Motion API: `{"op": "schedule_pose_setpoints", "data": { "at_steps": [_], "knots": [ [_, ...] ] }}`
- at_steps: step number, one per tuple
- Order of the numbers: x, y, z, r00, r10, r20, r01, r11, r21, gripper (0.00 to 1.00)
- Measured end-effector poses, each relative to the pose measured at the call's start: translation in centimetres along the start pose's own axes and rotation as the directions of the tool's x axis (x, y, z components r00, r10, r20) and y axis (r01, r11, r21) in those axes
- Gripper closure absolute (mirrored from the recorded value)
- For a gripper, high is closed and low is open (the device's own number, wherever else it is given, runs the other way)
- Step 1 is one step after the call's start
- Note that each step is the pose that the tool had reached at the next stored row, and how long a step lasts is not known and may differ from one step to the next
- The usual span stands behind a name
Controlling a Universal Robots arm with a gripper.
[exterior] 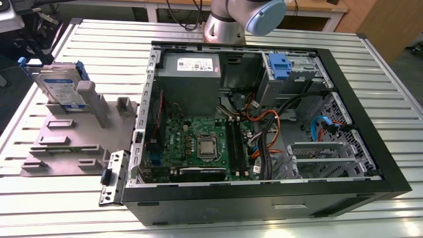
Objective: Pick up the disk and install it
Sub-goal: 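Pick up the disk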
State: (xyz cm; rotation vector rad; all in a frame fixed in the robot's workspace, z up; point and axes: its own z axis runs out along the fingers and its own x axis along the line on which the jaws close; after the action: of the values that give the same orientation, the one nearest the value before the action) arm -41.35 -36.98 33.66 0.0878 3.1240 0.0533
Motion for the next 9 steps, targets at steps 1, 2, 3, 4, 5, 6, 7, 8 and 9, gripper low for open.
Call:
{"op": "schedule_pose_setpoints", "data": {
  "at_steps": [1,2,3,4,5,6,7,8,9],
  "knots": [
    [0.00,0.00,0.00,1.0000,0.000,0.0000,0.000,1.0000,0.0000,0.89],
    [0.00,0.00,0.00,1.0000,0.000,-0.0001,0.000,1.0000,0.0001,0.89],
    [0.00,0.00,0.00,1.0000,0.000,-0.0001,0.000,1.0000,0.0000,0.89],
    [0.00,0.00,0.00,1.0000,0.000,-0.0001,0.000,1.0000,0.0000,0.89],
    [0.00,0.00,0.00,1.0000,0.000,-0.0001,0.000,1.0000,0.0000,0.89],
    [0.00,0.00,0.00,1.0000,0.000,-0.0001,0.000,1.0000,0.0000,0.89],
    [0.00,0.00,0.00,1.0000,0.000,-0.0002,0.000,1.0000,0.0000,0.89],
    [0.00,0.00,0.00,1.0000,0.000,-0.0002,0.000,1.0000,0.0000,0.89],
    [0.00,0.00,0.00,1.0000,0.000,-0.0002,0.000,1.0000,0.0000,0.89]
  ]
}}
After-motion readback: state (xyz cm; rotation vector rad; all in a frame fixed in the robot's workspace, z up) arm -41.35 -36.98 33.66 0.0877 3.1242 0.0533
